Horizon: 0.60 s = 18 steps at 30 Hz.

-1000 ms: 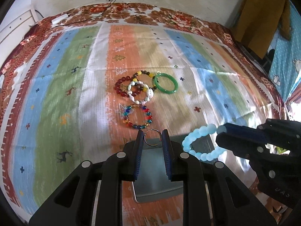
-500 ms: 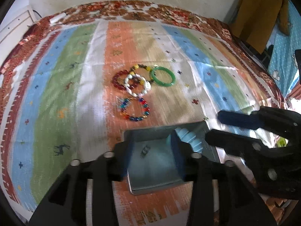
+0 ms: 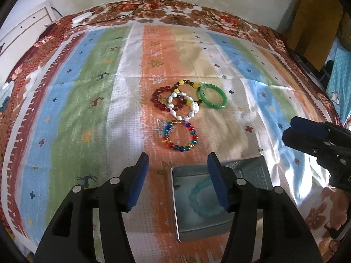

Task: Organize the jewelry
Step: 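Move the right gripper to the green jade bangle while the left gripper approaches the multicolour bracelet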

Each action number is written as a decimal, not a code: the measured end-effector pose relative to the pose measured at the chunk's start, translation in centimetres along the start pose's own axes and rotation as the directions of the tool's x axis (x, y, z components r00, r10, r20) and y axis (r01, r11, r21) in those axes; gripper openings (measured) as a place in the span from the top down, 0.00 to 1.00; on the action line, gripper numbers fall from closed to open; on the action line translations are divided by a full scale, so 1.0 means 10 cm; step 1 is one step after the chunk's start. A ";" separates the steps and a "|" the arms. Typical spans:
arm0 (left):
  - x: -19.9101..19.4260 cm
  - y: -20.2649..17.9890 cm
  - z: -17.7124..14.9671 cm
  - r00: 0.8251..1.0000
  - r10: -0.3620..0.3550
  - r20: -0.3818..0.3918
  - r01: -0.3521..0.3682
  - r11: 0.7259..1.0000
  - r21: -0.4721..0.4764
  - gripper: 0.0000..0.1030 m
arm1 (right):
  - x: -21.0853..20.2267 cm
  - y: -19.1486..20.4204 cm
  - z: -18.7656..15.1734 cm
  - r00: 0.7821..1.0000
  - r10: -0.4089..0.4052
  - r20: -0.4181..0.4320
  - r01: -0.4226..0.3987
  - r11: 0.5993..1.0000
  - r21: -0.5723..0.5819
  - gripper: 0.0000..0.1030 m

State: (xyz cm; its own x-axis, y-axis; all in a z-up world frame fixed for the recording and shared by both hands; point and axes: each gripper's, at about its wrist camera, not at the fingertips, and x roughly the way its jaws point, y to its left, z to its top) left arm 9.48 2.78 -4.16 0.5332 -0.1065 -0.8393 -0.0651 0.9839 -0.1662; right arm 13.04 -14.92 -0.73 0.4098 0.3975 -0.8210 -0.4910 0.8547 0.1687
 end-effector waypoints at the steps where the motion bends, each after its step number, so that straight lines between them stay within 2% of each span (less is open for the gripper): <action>1: 0.01 0.01 0.02 1.000 0.001 -0.002 -0.001 1.000 -0.002 0.44 | 0.00 -0.02 0.02 1.000 -0.003 0.002 0.002 1.000 0.004 0.45; 4: 0.06 0.05 0.08 1.000 0.009 -0.008 -0.009 1.000 -0.008 0.41 | 0.04 -0.08 0.07 1.000 -0.017 0.004 0.017 1.000 0.017 0.41; 18: 0.38 0.19 0.33 0.997 0.024 -0.068 -0.027 0.998 -0.048 0.39 | 0.22 -0.25 0.27 0.998 -0.062 -0.014 0.063 0.996 0.066 0.41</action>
State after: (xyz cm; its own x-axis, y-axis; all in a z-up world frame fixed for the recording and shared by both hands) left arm 14.17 4.68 -5.97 0.4728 -0.0923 -0.8763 -0.1197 0.9785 -0.1677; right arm 17.24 -15.24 -1.49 0.4291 0.3389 -0.8373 -0.4125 0.8981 0.1522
